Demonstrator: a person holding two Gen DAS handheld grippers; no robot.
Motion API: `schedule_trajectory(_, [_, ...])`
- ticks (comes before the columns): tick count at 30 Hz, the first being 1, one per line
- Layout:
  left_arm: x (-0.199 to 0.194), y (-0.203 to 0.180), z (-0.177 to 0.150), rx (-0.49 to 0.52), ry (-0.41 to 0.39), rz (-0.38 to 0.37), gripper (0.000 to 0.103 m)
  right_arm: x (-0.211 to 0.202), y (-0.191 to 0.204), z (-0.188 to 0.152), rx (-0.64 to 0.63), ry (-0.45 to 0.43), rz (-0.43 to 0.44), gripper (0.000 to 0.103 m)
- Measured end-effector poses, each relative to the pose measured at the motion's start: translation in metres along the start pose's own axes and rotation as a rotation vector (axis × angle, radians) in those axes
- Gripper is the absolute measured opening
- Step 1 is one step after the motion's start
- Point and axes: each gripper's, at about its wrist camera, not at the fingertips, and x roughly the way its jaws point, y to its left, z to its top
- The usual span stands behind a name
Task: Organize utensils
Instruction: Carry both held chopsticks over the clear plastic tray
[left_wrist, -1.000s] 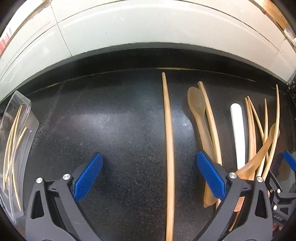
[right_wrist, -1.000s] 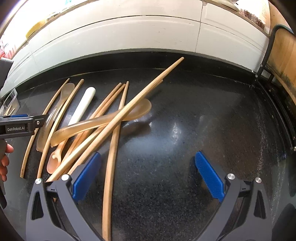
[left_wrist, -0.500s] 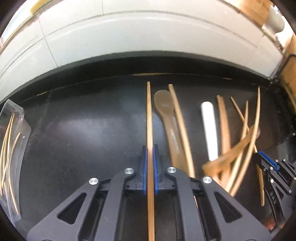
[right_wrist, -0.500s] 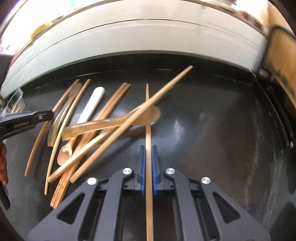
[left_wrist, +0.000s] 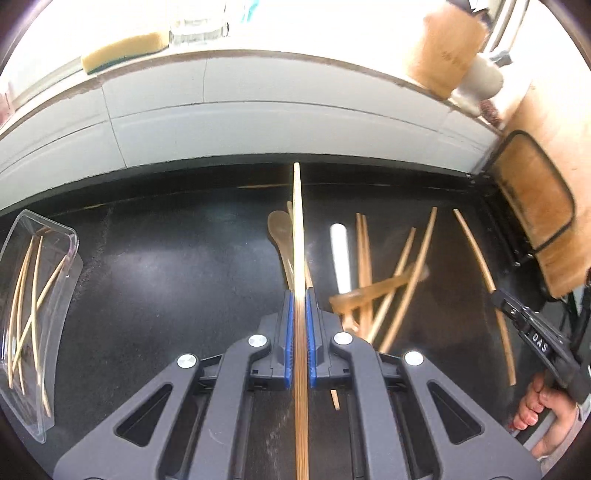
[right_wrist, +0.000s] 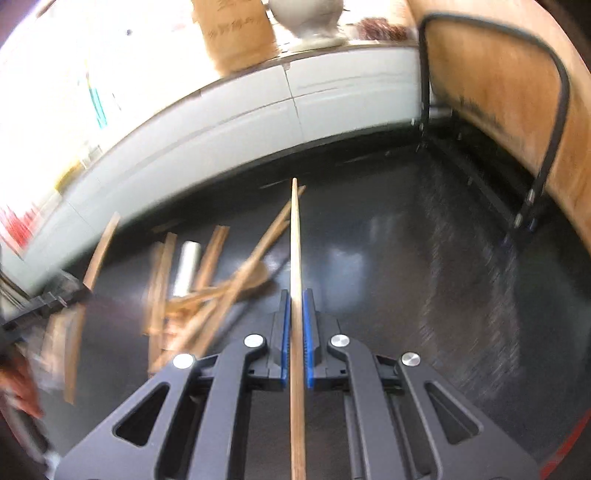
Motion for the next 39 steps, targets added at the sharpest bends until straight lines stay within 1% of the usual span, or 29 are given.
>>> schedule_trajectory(2, [-0.012,0.006,-0.002,-0.001,0.005,-0.018,0.005,-0.008,0.008,-0.001,0.031,0.003,0.048,0.007])
schedule_trajectory(5, [-0.031,0.017,0.0,-0.005,0.007,-0.038,0.005,-0.023,0.036,-0.007,0.012,-0.005,0.094,0.007])
schedule_trajectory(8, [-0.051,0.031,-0.003,0.005,0.0,-0.032,0.005,-0.031,0.07,-0.011,-0.014,-0.028,0.126,0.007])
schedule_trajectory(10, [-0.057,0.04,-0.003,-0.005,-0.001,-0.034,0.005,-0.035,0.088,-0.016,-0.012,-0.032,0.148,0.007])
schedule_trajectory(15, [-0.084,0.089,-0.014,-0.034,-0.004,-0.026,0.005,-0.042,0.147,-0.038,-0.033,-0.019,0.203,0.007])
schedule_trajectory(20, [-0.11,0.148,-0.027,-0.03,0.008,0.002,0.005,-0.043,0.212,-0.06,-0.032,-0.01,0.258,0.007])
schedule_trajectory(23, [-0.12,0.178,-0.034,-0.034,0.004,0.012,0.005,-0.044,0.24,-0.068,-0.016,-0.011,0.274,0.007])
schedule_trajectory(28, [-0.131,0.224,-0.043,-0.03,0.008,-0.003,0.005,-0.04,0.299,-0.091,0.002,-0.008,0.291,0.007])
schedule_trajectory(34, [-0.142,0.267,-0.05,-0.025,0.004,-0.013,0.005,-0.028,0.358,-0.107,-0.019,0.013,0.311,0.007])
schedule_trajectory(39, [-0.146,0.297,-0.048,-0.046,0.004,-0.012,0.005,-0.013,0.398,-0.115,-0.05,0.048,0.295,0.007])
